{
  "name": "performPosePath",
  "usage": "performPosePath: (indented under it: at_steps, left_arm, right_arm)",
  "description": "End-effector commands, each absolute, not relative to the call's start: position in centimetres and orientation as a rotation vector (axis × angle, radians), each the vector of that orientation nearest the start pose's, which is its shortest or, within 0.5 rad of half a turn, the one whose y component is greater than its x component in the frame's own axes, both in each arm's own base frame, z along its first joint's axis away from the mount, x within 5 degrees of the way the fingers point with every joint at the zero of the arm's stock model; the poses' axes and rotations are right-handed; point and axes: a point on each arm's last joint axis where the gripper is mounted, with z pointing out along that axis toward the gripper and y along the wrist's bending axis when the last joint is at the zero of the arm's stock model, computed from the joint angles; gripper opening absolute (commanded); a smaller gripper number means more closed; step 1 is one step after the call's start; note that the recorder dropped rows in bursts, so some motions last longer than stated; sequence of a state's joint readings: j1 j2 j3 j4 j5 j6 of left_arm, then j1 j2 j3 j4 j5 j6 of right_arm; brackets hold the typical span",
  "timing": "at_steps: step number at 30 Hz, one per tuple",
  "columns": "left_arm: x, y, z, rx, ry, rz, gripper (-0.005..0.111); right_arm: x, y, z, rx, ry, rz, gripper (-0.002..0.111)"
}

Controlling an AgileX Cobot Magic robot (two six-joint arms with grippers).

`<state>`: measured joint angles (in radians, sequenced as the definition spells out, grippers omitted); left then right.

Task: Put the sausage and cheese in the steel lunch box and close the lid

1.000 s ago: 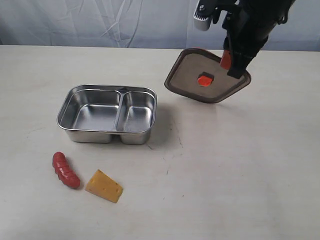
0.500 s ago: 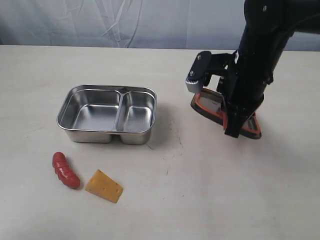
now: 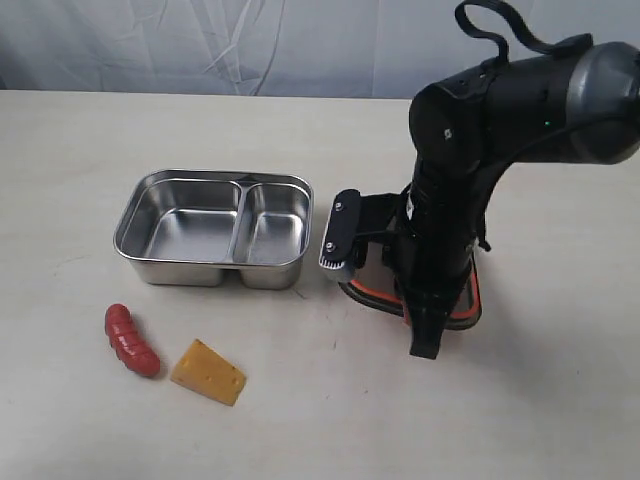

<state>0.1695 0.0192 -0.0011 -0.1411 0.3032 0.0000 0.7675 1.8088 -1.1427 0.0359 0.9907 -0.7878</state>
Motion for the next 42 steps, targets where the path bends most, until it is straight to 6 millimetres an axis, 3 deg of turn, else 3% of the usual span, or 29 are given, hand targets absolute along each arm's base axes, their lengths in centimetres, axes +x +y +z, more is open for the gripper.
performPosePath:
  at_steps: [1, 5, 25, 28, 30, 32, 38, 42]
  left_arm:
    - [5.5, 0.5, 18.6, -0.238, 1.773, -0.015, 0.000]
    - [5.5, 0.5, 18.6, -0.238, 1.773, -0.015, 0.000]
    - [5.5, 0.6, 18.6, -0.238, 1.769, -0.014, 0.000]
    - [5.5, 0.6, 18.6, -0.238, 1.769, -0.014, 0.000]
    - [5.5, 0.6, 18.6, -0.238, 1.769, -0.014, 0.000]
    - [5.5, 0.6, 18.6, -0.238, 1.769, -0.014, 0.000]
    - [5.5, 0.6, 18.6, -0.238, 1.769, -0.014, 0.000]
    - [5.5, 0.6, 18.6, -0.238, 1.769, -0.014, 0.000]
  right_arm:
    - [23.5, 23.4, 15.9, -2.182, 2.291, 0.087, -0.001]
    - [23.6, 23.6, 14.3, -2.196, 2.327, 0.102, -0.001]
    - [23.3, 24.2, 14.3, -2.151, 2.345, 0.212, -0.001]
    - [23.2, 24.2, 14.3, -2.155, 2.352, 0.216, 0.009]
    - [23.2, 24.2, 14.3, -2.155, 2.352, 0.216, 0.028]
    - [23.2, 24.1, 14.3, -2.151, 2.358, 0.217, 0.038]
    - [22.5, 24.0, 15.3, -2.147, 2.417, 0.290, 0.057]
    - [22.4, 23.9, 15.7, -2.094, 2.468, 0.283, 0.057]
